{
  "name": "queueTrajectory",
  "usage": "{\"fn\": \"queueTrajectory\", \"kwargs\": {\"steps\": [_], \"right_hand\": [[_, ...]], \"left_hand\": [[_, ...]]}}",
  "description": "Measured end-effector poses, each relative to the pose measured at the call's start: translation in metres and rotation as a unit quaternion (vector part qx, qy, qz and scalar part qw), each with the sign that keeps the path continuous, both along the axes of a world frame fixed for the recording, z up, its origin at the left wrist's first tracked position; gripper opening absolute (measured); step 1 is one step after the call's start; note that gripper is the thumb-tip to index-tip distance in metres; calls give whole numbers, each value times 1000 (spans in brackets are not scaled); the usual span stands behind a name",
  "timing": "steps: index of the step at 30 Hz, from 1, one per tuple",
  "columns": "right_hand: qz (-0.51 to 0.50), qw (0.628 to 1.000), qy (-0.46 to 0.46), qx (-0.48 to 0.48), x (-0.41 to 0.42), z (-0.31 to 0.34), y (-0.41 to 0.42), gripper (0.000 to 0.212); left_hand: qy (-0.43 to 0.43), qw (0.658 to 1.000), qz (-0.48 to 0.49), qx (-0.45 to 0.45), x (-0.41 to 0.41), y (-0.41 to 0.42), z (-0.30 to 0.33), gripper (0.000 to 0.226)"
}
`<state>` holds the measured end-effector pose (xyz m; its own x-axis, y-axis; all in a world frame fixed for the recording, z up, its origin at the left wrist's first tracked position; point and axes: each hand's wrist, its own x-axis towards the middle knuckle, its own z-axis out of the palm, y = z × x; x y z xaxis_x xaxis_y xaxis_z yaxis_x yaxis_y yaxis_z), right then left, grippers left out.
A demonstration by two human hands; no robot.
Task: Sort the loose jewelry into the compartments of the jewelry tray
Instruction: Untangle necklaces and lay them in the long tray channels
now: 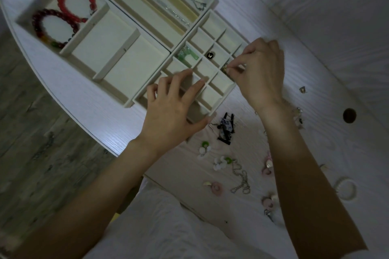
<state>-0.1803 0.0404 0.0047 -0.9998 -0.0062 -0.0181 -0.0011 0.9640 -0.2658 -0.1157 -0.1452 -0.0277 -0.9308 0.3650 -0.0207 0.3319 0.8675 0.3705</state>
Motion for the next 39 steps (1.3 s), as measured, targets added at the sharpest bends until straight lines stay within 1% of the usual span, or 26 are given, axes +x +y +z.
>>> {"fn": "queueTrajectory", "kwargs": {"steps": [6, 10, 14, 18, 20, 24, 26, 30, 32, 36, 39], "right_hand": [[-34, 997, -33, 59, -5, -5, -8, 28], [-57, 992, -69, 85, -13, -4, -10, 25], [-102, 990, -64, 74, -7, -7, -11, 21], [-176, 983, -45, 11, 1, -9, -12, 18], [-191, 981, -41, 9, 3, -8, -15, 18], [-174, 982, -45, 58, 6, -10, -17, 23], [-165, 983, -47, 64, 7, -11, -12, 24], [-146, 989, -9, 27, 9, -5, -3, 12], [-141, 990, 10, 8, 10, -3, -2, 10], [-139, 990, 12, -13, 6, -6, -4, 25], [-148, 989, 9, 10, 2, -10, -9, 29]], "left_hand": [[0, 1000, 1, -4, 0, 0, 0, 76], [1, 1000, -3, -1, 0, 0, 0, 76], [2, 1000, -1, 1, 0, 0, 0, 76], [7, 1000, -3, 3, 0, 0, 0, 75], [7, 1000, -4, 2, 0, 0, 0, 74], [5, 1000, -4, -1, 0, 0, 0, 75], [6, 1000, -3, 0, 0, 0, 0, 75], [3, 1000, -3, 5, 0, 0, 1, 75], [0, 1000, -3, 1, 0, 0, 1, 75], [0, 1000, -5, -4, 0, 0, 1, 76], [1, 1000, -5, -4, 0, 0, 1, 76]]}}
